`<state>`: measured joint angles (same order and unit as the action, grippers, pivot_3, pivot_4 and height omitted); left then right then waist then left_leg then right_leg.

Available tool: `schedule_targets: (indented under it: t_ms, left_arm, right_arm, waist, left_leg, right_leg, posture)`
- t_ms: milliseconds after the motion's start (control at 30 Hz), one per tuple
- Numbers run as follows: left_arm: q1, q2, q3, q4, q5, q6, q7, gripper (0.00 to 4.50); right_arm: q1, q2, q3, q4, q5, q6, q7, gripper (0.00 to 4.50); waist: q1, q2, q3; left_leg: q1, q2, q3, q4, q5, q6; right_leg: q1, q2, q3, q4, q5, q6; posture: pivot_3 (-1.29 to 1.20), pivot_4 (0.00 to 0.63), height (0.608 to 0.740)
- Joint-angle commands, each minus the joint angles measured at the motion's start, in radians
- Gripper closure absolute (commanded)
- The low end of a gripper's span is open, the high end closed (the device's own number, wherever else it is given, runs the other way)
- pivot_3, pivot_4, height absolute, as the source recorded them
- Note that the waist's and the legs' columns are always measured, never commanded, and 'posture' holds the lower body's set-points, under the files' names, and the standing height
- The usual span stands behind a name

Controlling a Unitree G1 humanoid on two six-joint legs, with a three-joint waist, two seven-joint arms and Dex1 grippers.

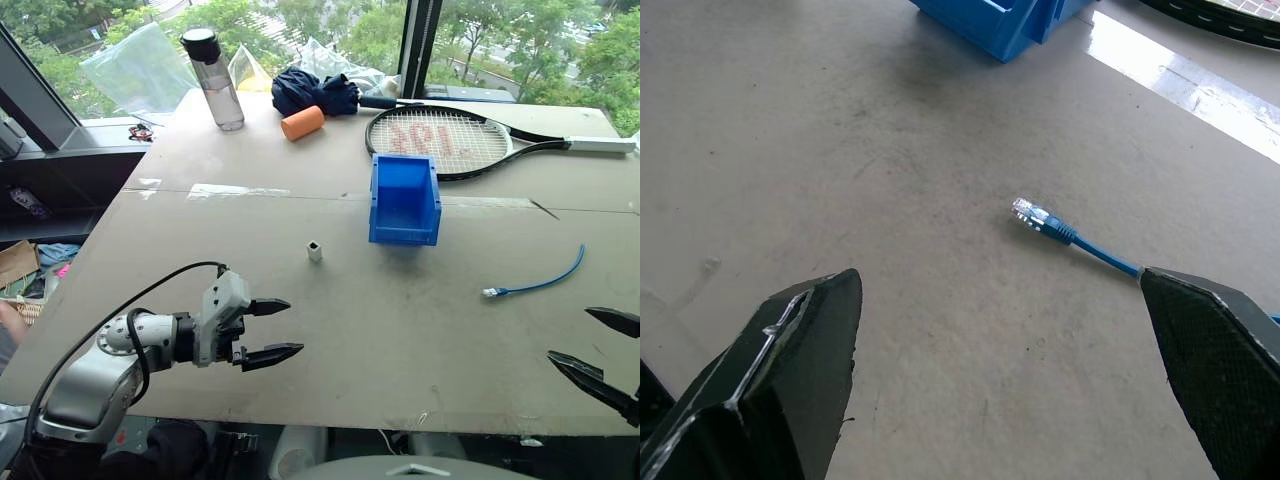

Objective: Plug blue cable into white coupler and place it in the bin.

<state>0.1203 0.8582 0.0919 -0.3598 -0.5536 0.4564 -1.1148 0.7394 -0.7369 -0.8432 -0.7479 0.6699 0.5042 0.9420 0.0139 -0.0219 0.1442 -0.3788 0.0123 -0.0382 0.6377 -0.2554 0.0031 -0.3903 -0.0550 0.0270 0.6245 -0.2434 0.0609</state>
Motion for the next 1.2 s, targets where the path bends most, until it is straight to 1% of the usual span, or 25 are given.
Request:
schedule_targets:
  t_ms: [33,133,200,300,367,400,467,533,600,700,800,833,900,967,1100,1133,1167,1200]
  left_arm:
    - [-0.038,-0.005,0.016,-0.023,-0.022,-0.003,-0.005,0.22]
    - [-0.092,-0.018,-0.002,-0.045,-0.051,0.041,0.010,0.22]
    - [-0.126,-0.036,-0.021,-0.047,-0.040,0.047,0.031,0.22]
    - [-0.233,-0.085,-0.038,-0.032,-0.059,0.101,0.090,0.22]
    - [-0.299,-0.102,-0.069,-0.016,-0.042,0.106,0.088,0.22]
    - [-0.321,-0.114,-0.089,-0.024,-0.037,0.117,0.097,0.22]
    - [-0.363,-0.131,-0.134,-0.043,-0.038,0.137,0.095,0.22]
    - [-0.390,-0.123,-0.192,-0.060,-0.018,0.138,0.065,0.22]
    - [-0.390,-0.115,-0.228,-0.071,0.016,0.114,0.054,0.22]
    - [-0.373,-0.123,-0.243,-0.099,0.031,0.111,0.079,0.22]
    - [-0.345,-0.096,-0.214,-0.107,0.029,0.095,0.064,0.22]
    - [-0.342,-0.094,-0.210,-0.114,0.025,0.098,0.065,0.22]
    - [-0.340,-0.097,-0.214,-0.129,0.024,0.104,0.075,0.22]
    - [-0.332,-0.097,-0.212,-0.147,0.022,0.109,0.084,0.22]
    - [-0.320,-0.100,-0.206,-0.170,0.022,0.114,0.102,0.22]
    - [-0.318,-0.101,-0.204,-0.176,0.021,0.117,0.108,0.00]
    - [-0.314,-0.102,-0.200,-0.183,0.018,0.120,0.115,0.00]
    - [-0.311,-0.103,-0.196,-0.189,0.015,0.124,0.121,0.00]
  right_arm:
    - [-0.030,-0.002,-0.002,-0.023,0.023,0.009,-0.024,0.01]
    - [-0.086,0.013,0.041,-0.007,0.035,0.001,-0.050,0.01]
    - [-0.110,0.005,0.050,0.018,0.027,0.008,-0.054,0.01]
    - [-0.160,-0.019,0.088,0.036,0.013,0.004,-0.055,0.01]
    - [-0.205,-0.064,0.164,0.041,-0.022,0.013,-0.054,0.01]
    - [-0.215,-0.080,0.180,0.059,-0.037,0.008,-0.039,0.01]
    - [-0.260,-0.142,0.257,0.098,-0.094,0.004,-0.024,0.01]
    - [-0.341,-0.215,0.371,0.167,-0.169,0.003,-0.022,0.01]
    - [-0.435,-0.281,0.481,0.243,-0.226,-0.007,0.008,0.01]
    - [-0.555,-0.321,0.578,0.341,-0.262,-0.023,0.050,0.01]
    - [-0.773,-0.346,0.772,0.451,-0.345,-0.024,0.114,0.01]
    - [-0.817,-0.352,0.816,0.483,-0.368,-0.024,0.136,0.01]
    - [-0.877,-0.355,0.872,0.547,-0.399,-0.047,0.178,0.01]
    - [-0.973,-0.328,0.944,0.640,-0.438,-0.054,0.212,0.01]
    - [-1.108,-0.284,1.046,0.792,-0.492,-0.049,0.275,0.01]
    - [-1.129,-0.280,1.064,0.815,-0.504,-0.053,0.293,0.54]
    - [-1.142,-0.278,1.073,0.828,-0.513,-0.059,0.304,0.81]
    - [-1.150,-0.276,1.077,0.834,-0.518,-0.062,0.310,1.32]
  waist:
    - [0.000,0.000,0.000]
    - [0.000,-0.001,0.000]
    - [0.000,0.000,0.000]
    - [0.001,-0.001,0.000]
    - [0.000,-0.001,0.000]
    - [-0.001,-0.001,0.000]
    - [-0.003,-0.001,-0.001]
    - [-0.007,-0.001,0.000]
    - [-0.015,-0.001,0.000]
    - [-0.016,-0.001,0.001]
    - [-0.022,0.000,0.001]
    - [-0.025,0.000,0.001]
    - [-0.023,0.000,0.002]
    - [-0.018,0.000,0.002]
    - [-0.021,0.000,0.002]
    - [-0.022,0.001,0.002]
    - [-0.022,0.001,0.002]
    - [-0.021,0.001,0.002]
  left_leg:
    - [0.000,0.000,0.000,0.000,0.000,0.000]
    - [0.000,0.000,0.000,0.001,0.000,0.000]
    - [0.000,0.000,0.000,0.002,0.000,0.000]
    - [0.000,-0.002,0.000,0.002,-0.001,0.001]
    - [-0.001,-0.003,0.000,0.004,-0.001,0.001]
    - [-0.001,-0.003,0.000,0.005,-0.001,0.001]
    - [0.000,-0.003,0.000,0.005,-0.001,0.001]
    - [0.000,-0.003,0.001,0.005,-0.001,0.002]
    - [0.000,-0.003,0.001,0.006,-0.001,0.002]
    - [0.000,-0.003,0.000,0.006,-0.001,0.002]
    - [0.000,-0.003,0.001,0.007,-0.001,0.003]
    - [0.000,-0.003,0.001,0.007,-0.001,0.003]
    - [0.000,-0.002,0.000,0.008,-0.001,0.003]
    - [-0.001,-0.003,-0.001,0.008,-0.002,0.003]
    - [-0.001,-0.003,0.000,0.010,-0.002,0.004]
    - [-0.001,-0.003,0.000,0.010,-0.002,0.004]
    - [-0.001,-0.003,0.000,0.010,-0.002,0.004]
    - [-0.001,-0.003,0.000,0.010,-0.002,0.004]
  right_leg:
    - [0.000,0.000,0.000,0.000,0.000,0.000]
    - [0.000,0.000,0.000,0.000,0.000,0.000]
    - [0.000,0.000,0.000,0.000,0.000,0.000]
    - [0.000,0.001,0.000,0.000,0.002,-0.002]
    - [0.001,0.001,0.000,0.001,0.002,-0.003]
    - [0.001,0.002,0.000,0.001,0.002,-0.003]
    - [0.001,0.002,0.000,0.001,0.002,-0.003]
    - [0.001,0.002,0.001,0.001,0.002,-0.003]
    - [0.001,0.003,0.001,0.001,0.003,-0.003]
    - [0.002,0.003,0.001,0.001,0.003,-0.004]
    - [0.001,0.003,0.001,0.001,0.003,-0.003]
    - [0.001,0.004,0.001,0.002,0.003,-0.003]
    - [0.002,0.004,0.001,0.002,0.003,-0.003]
    - [0.002,0.003,0.000,0.002,0.003,-0.003]
    - [0.002,0.003,0.001,0.001,0.004,-0.002]
    - [0.002,0.003,0.001,0.002,0.005,-0.001]
    - [0.002,0.003,0.001,0.002,0.005,0.000]
    - [0.002,0.003,0.001,0.002,0.005,0.000]
  posture:
    - [0.00,0.150,0.740]
    - [0.00,0.150,0.740]
    - [0.00,0.150,0.740]
    - [0.00,0.150,0.740]
    - [0.00,0.150,0.740]
    - [0.00,0.150,0.740]
    - [0.00,0.150,0.740]
    - [0.00,0.150,0.740]
    - [0.00,0.150,0.740]
    - [0.00,0.150,0.740]
    - [0.00,0.150,0.740]
    - [0.00,0.150,0.740]
    - [0.00,0.150,0.740]
    - [0.00,0.150,0.740]
    - [0.00,0.150,0.740]
    - [0.00,0.150,0.740]
    - [0.00,0.150,0.740]
    - [0.00,0.150,0.740]
